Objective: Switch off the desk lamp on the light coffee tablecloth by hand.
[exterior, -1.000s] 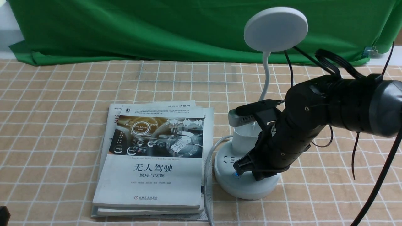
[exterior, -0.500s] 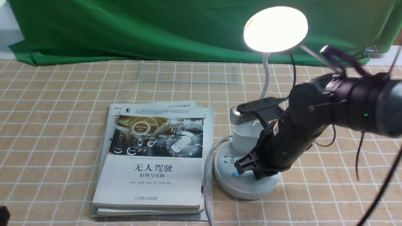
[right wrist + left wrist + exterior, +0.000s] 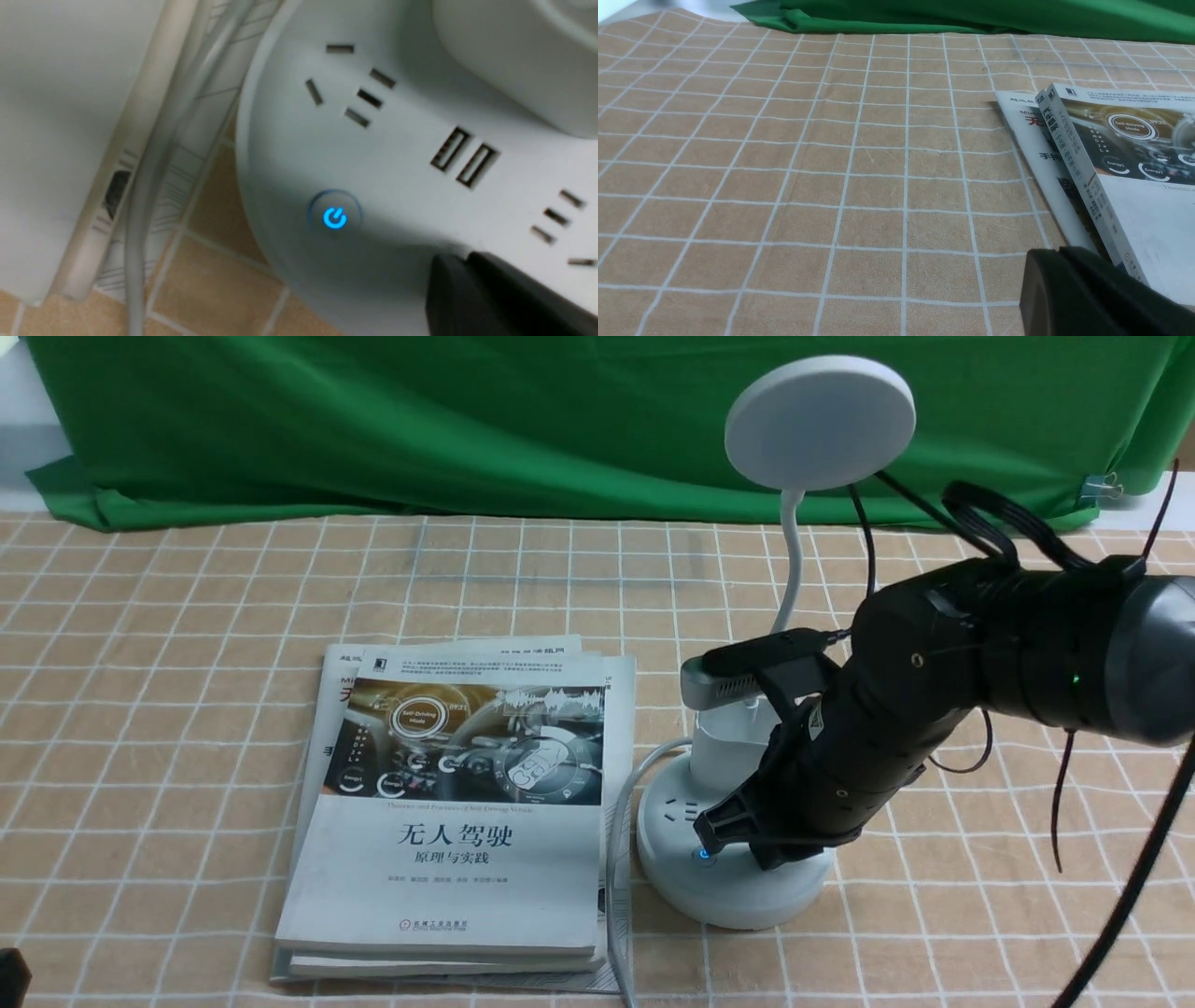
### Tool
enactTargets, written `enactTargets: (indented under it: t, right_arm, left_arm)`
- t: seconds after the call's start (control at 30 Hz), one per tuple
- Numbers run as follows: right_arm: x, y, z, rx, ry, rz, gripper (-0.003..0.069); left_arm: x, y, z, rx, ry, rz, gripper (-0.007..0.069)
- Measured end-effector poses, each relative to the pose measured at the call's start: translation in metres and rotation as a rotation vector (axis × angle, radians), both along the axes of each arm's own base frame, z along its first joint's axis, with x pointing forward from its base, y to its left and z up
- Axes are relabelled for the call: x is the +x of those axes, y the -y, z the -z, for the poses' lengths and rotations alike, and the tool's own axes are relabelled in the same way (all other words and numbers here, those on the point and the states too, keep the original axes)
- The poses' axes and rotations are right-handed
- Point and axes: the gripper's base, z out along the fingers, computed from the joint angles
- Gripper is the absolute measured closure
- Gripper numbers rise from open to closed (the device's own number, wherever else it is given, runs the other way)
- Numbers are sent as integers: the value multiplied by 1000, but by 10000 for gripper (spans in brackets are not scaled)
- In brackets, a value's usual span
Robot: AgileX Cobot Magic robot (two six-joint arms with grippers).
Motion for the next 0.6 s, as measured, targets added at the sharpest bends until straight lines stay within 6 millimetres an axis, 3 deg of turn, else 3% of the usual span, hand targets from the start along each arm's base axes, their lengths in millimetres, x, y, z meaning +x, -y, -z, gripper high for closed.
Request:
enactTargets:
  t: [0.37, 0.53, 0.6]
  right_arm:
    - [-5, 3, -14, 19, 29, 0, 620]
    - [-26, 17, -35, 45, 70, 0, 620]
    - [-50, 32, -45, 57, 88, 0, 620]
  left_arm:
    - [0, 0, 0, 0, 0, 0, 620]
    - [0, 0, 0, 0, 0, 0, 620]
    - [0, 0, 0, 0, 0, 0, 620]
